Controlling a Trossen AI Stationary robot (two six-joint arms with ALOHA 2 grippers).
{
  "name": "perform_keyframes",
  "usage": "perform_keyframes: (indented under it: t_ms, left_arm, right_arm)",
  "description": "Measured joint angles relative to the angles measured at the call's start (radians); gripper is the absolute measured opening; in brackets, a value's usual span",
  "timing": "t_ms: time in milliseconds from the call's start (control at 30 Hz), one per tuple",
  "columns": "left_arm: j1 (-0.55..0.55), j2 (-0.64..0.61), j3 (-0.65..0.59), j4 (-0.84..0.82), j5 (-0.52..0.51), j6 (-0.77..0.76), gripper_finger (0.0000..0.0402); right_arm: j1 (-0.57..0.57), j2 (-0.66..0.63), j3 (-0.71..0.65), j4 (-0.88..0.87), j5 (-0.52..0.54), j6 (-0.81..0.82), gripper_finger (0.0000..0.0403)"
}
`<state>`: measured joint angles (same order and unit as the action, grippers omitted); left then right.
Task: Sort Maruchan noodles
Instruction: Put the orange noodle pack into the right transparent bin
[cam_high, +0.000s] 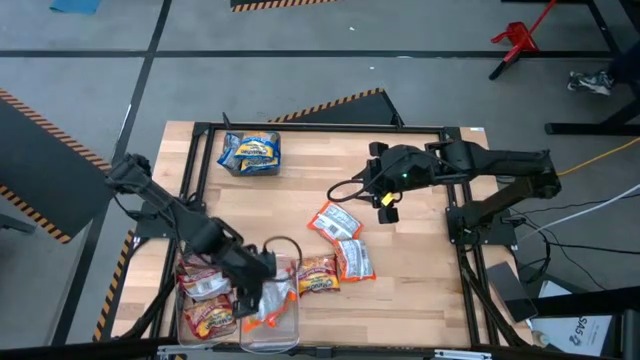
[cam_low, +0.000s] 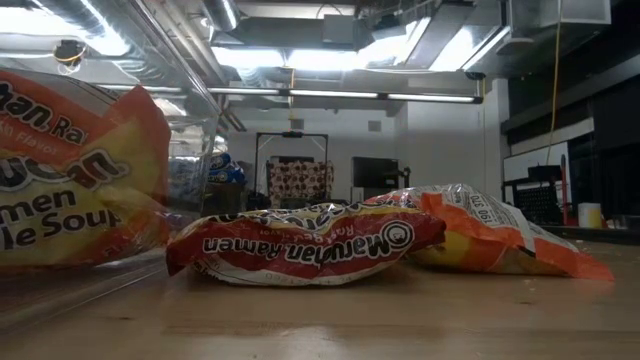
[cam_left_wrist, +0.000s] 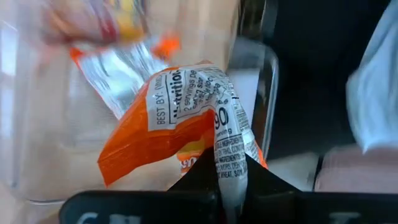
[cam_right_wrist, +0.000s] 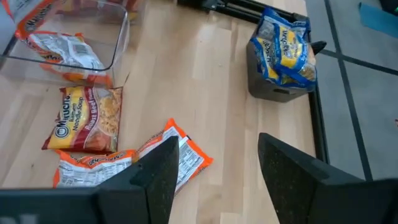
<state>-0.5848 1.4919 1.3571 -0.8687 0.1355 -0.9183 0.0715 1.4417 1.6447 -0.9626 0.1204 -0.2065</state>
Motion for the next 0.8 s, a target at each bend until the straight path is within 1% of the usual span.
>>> perform_keyframes:
  t_ms: [100, 200, 333, 433, 600, 733, 800]
  left_arm:
    - [0.007, 0.051, 0.0, -0.015, 0.086, 0.086, 0.0]
    - [0.022, 0.09, 0.0, -0.015, 0.119, 0.204, 0.0001]
    - [0.058, 0.118, 0.0, -0.017, 0.118, 0.374, 0.0008]
    - [0.082, 0.121, 0.0, -0.018, 0.116, 0.472, 0.001]
    - [0.113, 0.12, 0.0, -0.023, 0.118, 0.546, 0.0012]
    - [0.106, 0.126, 0.0, -0.023, 0.11, 0.667, 0.0016]
    - [0.103, 0.127, 0.0, -0.036, 0.094, 0.681, 0.0024]
  right_arm:
    - [0.0, 0.01, -0.002, -0.006, 0.0, 0.0, 0.0202]
    - [0.0, 0.011, -0.002, -0.008, 0.0, 0.001, 0.0202]
    - [0.0, 0.012, -0.002, -0.01, 0.0, 0.001, 0.0202]
    - [0.0, 0.012, -0.002, -0.02, 0.0, 0.001, 0.0202]
    - [0.0, 0.012, -0.002, -0.06, 0.0, 0.002, 0.0202]
    - [0.0, 0.012, -0.012, -0.069, 0.0, 0.02, 0.0202]
    - [0.0, 0.013, -0.02, -0.072, 0.0, 0.02, 0.0202]
